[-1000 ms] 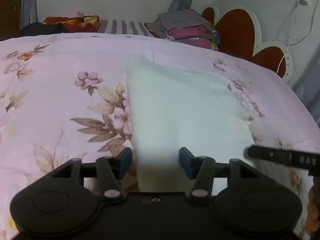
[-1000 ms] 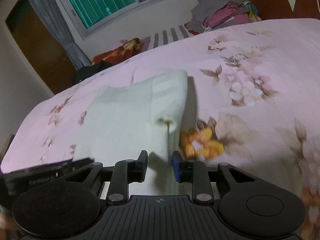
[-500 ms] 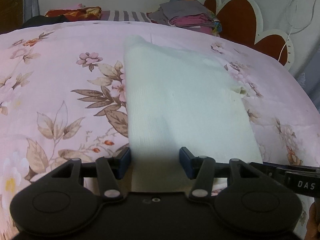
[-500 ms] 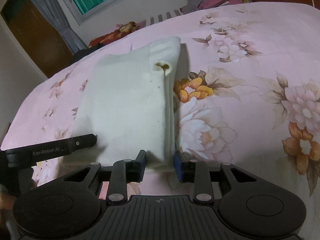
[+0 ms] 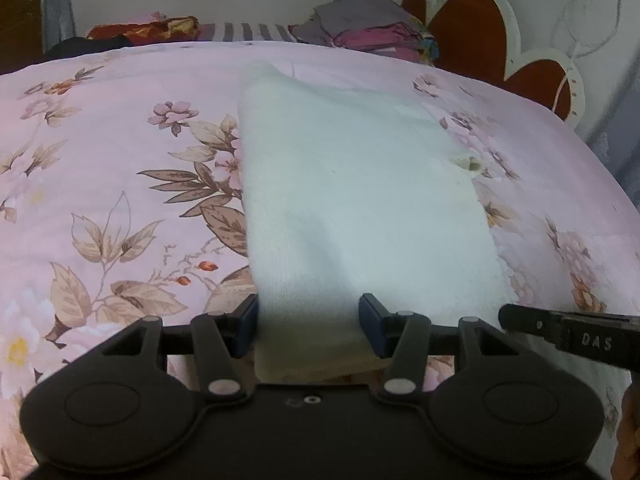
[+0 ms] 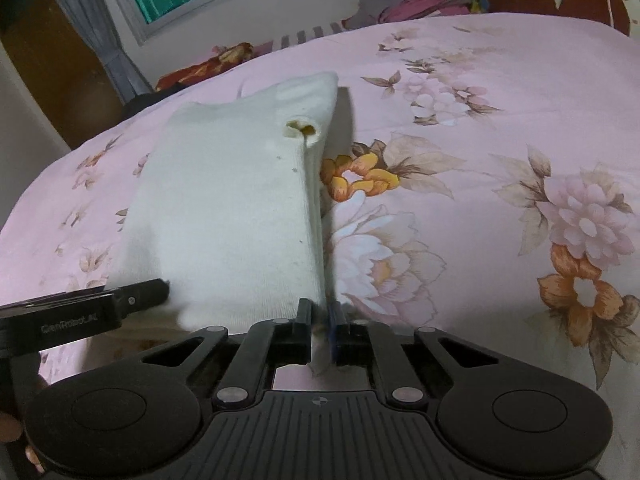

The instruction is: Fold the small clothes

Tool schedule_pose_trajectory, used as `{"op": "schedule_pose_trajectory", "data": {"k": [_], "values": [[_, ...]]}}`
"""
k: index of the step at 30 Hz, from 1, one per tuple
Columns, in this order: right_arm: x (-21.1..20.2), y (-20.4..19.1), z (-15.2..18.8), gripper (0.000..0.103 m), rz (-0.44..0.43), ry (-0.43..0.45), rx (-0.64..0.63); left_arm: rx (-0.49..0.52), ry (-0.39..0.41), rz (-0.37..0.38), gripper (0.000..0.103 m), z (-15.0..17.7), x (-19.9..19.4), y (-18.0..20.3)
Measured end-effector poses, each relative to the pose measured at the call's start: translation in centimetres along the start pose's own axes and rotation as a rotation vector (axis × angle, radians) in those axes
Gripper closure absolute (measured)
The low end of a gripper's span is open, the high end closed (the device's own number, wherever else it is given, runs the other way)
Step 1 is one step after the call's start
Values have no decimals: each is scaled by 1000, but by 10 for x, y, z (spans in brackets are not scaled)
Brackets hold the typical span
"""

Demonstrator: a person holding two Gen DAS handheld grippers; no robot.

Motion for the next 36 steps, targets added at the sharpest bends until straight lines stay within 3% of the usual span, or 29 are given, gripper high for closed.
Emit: {"op": "schedule_pose_trajectory", "data": {"k": [6,16,17,18,20,24,27,31,34,36], "values": [[-8,4,2,96,20,-14,29,9,19,36,49,-8,-22,-8],[-42,-14,-29,93,31,125,73,-36,82,70,39,-65,-32,-31],[-41,-17,-37,87,27,133,74,-50,81,68,39,-73,-29,-34],[-41,-19,-44,64,25,141,74,-66,80,70,39,-81,-26,-36],[-40,-23,-59,35,27,175,68,-93,85,72,39,-94,-20,-41],[-23,-29,-96,38,33,210,2,-151,103,52,41,-124,-7,-48],[-4,-25,-126,62,16,202,6,-162,116,20,42,-145,6,-50],[24,-19,-164,62,22,191,1,-167,119,-5,51,-163,29,-52],[44,-18,-181,83,35,179,-30,-163,118,-34,63,-168,46,-55],[58,-18,-191,86,41,169,-36,-182,106,-45,61,-169,55,-59]]}}
Point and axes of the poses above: each gripper's, at about its wrist camera, not at the fingertips, and x roughly the way its jaws point, y to its right, z to its underside, the point moved 4 cm from there along x, roughly the way its jaws point, and after that the axes turned 10 degrees about -y, right-handed, at the moved point
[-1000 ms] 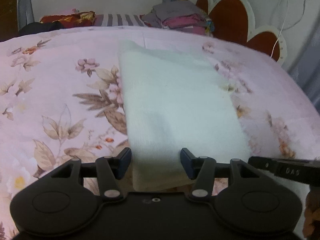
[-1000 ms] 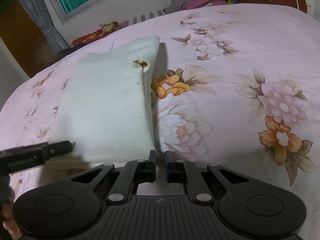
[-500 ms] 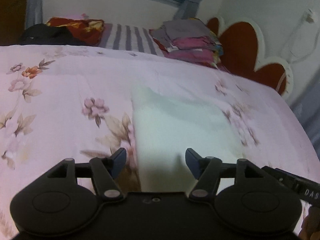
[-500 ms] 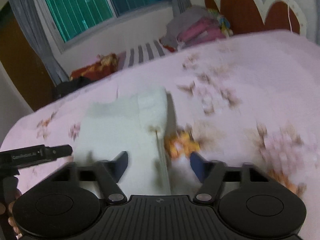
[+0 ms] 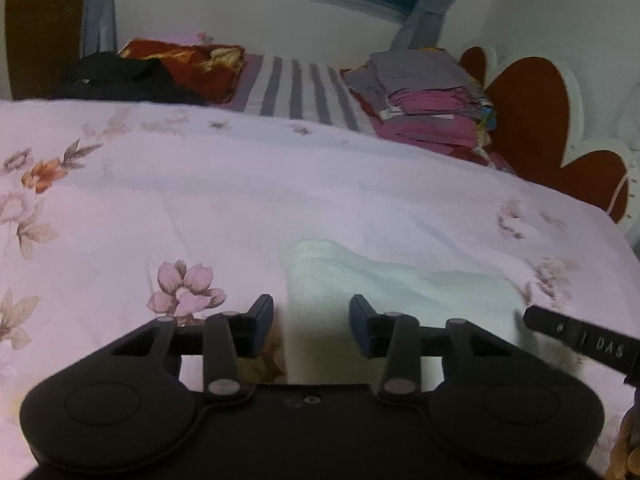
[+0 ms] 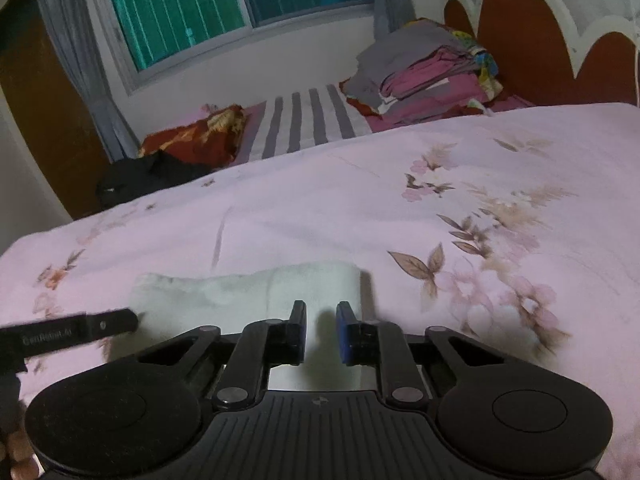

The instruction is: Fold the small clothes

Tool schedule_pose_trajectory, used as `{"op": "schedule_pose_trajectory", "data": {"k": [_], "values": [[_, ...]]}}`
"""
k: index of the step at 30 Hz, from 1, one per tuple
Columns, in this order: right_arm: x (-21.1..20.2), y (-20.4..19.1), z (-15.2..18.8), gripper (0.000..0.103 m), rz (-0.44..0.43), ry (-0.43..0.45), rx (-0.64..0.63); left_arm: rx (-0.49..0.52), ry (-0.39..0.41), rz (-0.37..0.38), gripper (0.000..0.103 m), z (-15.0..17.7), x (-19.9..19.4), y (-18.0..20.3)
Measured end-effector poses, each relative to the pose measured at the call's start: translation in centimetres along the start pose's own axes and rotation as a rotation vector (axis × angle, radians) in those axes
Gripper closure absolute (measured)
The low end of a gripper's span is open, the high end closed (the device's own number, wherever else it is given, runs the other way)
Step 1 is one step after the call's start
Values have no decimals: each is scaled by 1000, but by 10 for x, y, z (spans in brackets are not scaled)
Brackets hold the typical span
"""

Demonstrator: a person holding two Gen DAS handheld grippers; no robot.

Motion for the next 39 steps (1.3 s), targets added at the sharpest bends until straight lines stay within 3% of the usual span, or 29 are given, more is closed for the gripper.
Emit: {"op": "schedule_pose_trajectory", "data": {"k": [10,13,15,16,18,22,27,36,37,38,39], "values": [[47,3,3,86,11,-43,-102,14,-7,6,62,12,10,1],[51,13,5,86,13,-34,-98,13,-2,6,57,12,17,-3],[51,14,8,86,52,-27,-112,-9,-7,12,57,11,16,-4],[52,15,8,86,75,-32,-108,20,6,-3,57,12,17,0],[50,21,10,86,41,-29,-67,73,30,-36,57,14,16,7],[38,19,5,86,29,-27,-76,74,12,-38,57,11,5,10],[14,13,4,85,-14,-1,-60,86,8,-52,42,10,-7,13],[-24,3,23,84,-49,11,-54,127,31,-53,38,27,-41,11],[-29,3,27,83,-59,9,-51,127,28,-50,38,31,-44,10],[-33,2,31,73,-68,4,-47,128,24,-43,38,35,-47,9],[-36,1,36,52,-74,-2,-44,128,19,-40,38,39,-48,8]]}}
Point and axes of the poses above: each gripper's, at about its wrist camera, not at the fingertips, and x roughly the way its jaws point, y to its right, z to its underside, the point moved 4 cm from there along x, roughly the way its jaws point, and after that the axes turned 10 degrees about -y, right-handed, at the moved point
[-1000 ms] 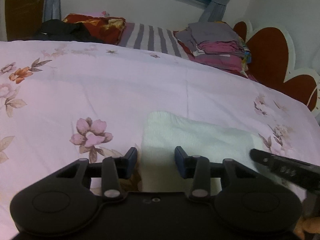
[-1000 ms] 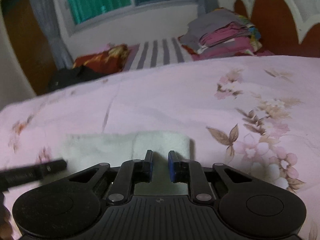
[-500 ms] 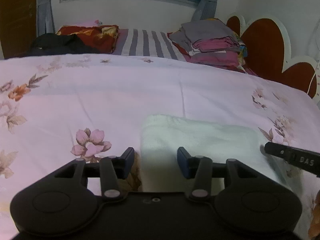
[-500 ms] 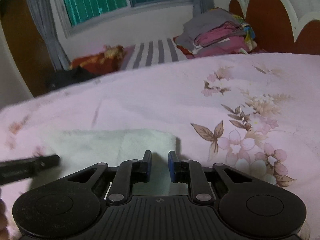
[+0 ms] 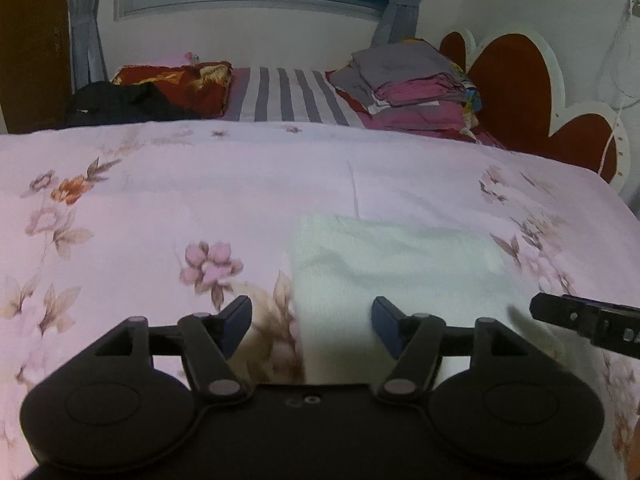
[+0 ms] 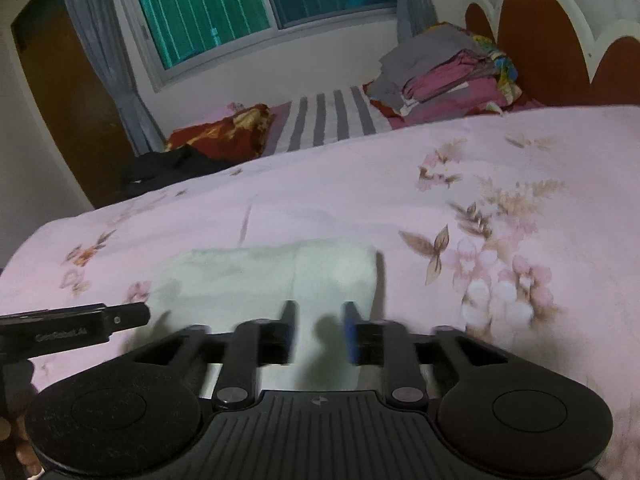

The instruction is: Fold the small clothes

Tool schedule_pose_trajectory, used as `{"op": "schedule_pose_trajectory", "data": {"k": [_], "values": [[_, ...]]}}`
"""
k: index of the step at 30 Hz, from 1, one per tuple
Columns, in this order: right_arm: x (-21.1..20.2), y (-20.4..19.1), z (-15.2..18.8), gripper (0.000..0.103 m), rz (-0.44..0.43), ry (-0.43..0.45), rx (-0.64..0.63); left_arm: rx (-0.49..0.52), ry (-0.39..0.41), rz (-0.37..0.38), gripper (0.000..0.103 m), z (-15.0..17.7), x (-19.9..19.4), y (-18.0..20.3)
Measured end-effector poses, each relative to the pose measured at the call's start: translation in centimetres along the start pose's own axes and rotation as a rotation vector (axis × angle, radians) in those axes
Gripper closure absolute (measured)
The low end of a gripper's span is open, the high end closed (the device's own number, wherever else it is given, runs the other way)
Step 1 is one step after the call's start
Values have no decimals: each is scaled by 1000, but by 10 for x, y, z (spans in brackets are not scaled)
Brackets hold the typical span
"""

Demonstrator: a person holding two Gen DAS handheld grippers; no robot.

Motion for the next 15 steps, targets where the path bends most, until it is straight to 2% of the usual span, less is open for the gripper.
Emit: {"op": "schedule_pose_trajectory", "data": {"k": [1,2,10,15], "values": [[-4,-2,5,43,-6,3,4,-3,-6,7,38,5,-2,-1],[-8,-3,10,41,-8,10,2,-8,-14,16,38,10,-3,-2],[-10,-3,44,41,-52,-58,51,-96,-80,122,36,40,-3,-15],[-2,6,48,41,-109,-78,142,-119,-130,202,35,44,11,-13]]}}
Point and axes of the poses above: each gripper's, at about its wrist camera, not at the fingertips, and x roughly the way its jaws point, y to its right, z to its underside, the point moved 4 cm from there along x, roughly the way its jaws point, and after that the axes turned 10 degrees about -y, right-handed, at the moved point
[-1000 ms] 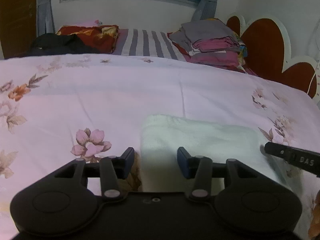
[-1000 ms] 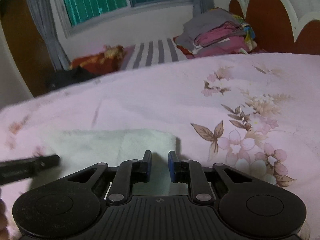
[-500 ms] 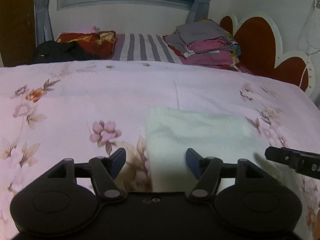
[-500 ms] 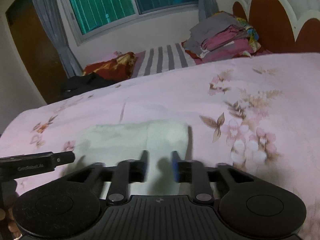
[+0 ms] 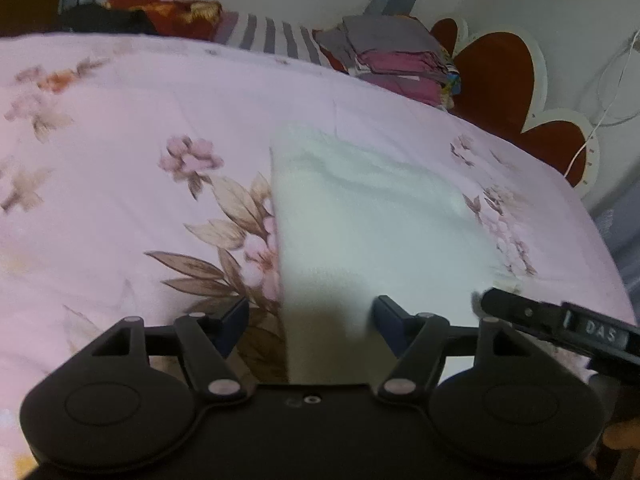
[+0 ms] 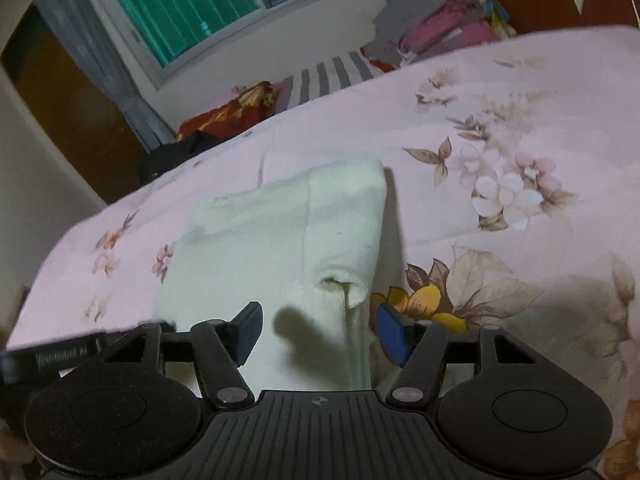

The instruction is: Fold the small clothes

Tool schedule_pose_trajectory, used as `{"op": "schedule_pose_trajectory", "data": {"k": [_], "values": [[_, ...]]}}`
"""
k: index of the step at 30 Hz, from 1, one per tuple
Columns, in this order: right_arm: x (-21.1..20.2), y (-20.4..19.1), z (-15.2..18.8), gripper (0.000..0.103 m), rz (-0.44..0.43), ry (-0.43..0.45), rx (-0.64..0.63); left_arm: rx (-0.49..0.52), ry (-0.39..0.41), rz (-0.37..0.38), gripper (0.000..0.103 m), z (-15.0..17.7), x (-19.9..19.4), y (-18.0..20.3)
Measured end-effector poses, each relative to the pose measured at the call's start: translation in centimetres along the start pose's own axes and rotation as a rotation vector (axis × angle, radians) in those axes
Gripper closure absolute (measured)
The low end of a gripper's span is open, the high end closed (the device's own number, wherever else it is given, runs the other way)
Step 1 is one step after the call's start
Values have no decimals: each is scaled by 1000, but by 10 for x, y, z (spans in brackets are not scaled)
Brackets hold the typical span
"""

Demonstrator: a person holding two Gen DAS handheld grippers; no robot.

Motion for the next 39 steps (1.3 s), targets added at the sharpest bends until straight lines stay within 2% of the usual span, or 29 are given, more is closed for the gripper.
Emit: {"op": "schedule_pose_trajectory", "data": {"k": [4,9,10,13,14,16,17,19,26,39], "values": [[14,12,-7,41,-56,-25,72,-42,-20,48,30,0,14,-4],[30,23,-14,41,-102,-49,113,-12,-4,44,29,-3,22,2],[32,22,-16,41,-106,-49,100,-18,-3,51,31,-4,23,3],[38,19,-18,42,-122,-46,89,-36,-13,89,47,-7,24,4],[40,18,-19,53,-123,-46,77,-39,-11,84,51,-7,24,5],[42,17,-19,57,-135,-52,82,-31,-8,78,56,-6,22,8],[42,17,-19,63,-145,-58,83,-28,-6,74,58,-5,21,9],[39,14,-20,69,-137,-59,53,-13,-1,60,60,-6,20,13],[34,5,-18,72,-94,-38,9,41,16,-7,69,-7,11,27],[3,-23,-21,73,-128,21,-18,94,68,-33,71,-9,-29,34]]}}
Point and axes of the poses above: each gripper's, at about its wrist camera, not at the fingertips, and x roughly the way its jaws point, y to its right, z to its underside, the point moved 4 cm from there along x, roughly the way its jaws point, and after that the axes turned 10 degrees about -y, right-handed, at the moved point
